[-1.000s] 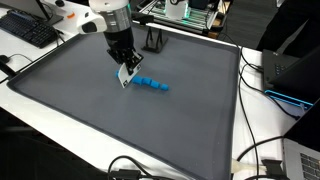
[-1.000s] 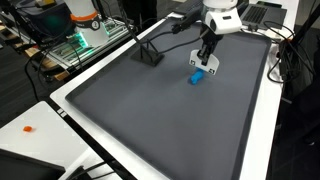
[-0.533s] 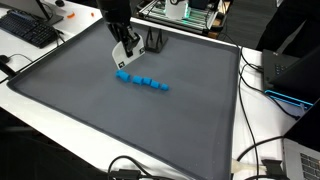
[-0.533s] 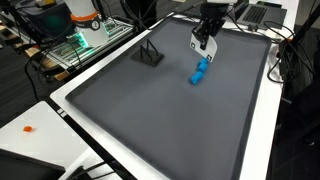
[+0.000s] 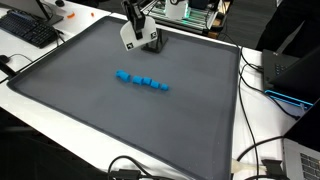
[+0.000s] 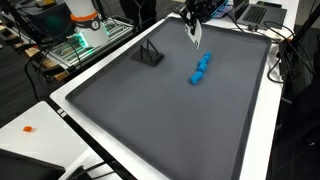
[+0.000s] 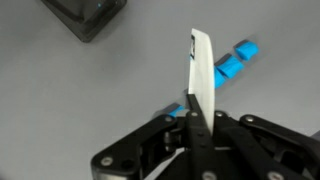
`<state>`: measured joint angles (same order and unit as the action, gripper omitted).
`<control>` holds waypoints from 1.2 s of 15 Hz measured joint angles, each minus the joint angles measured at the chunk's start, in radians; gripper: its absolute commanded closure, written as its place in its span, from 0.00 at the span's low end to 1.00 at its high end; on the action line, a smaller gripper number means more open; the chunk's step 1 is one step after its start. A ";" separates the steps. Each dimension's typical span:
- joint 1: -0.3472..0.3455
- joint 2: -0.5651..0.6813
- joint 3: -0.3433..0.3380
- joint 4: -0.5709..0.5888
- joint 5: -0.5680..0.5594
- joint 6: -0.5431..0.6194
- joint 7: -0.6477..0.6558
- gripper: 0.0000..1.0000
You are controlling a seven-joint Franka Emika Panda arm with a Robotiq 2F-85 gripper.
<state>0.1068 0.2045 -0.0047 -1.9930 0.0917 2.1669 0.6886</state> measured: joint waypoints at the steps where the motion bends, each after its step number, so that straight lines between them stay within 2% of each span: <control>1: 0.000 -0.022 0.001 -0.031 0.017 0.006 0.013 0.99; 5: -0.002 -0.109 0.003 -0.166 0.083 0.055 0.069 0.99; 11: -0.011 -0.213 0.005 -0.364 0.112 0.152 0.244 0.99; 18: -0.023 -0.268 0.014 -0.544 0.182 0.307 0.311 0.99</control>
<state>0.0841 -0.0631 0.0089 -2.5370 0.2739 2.4742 1.0000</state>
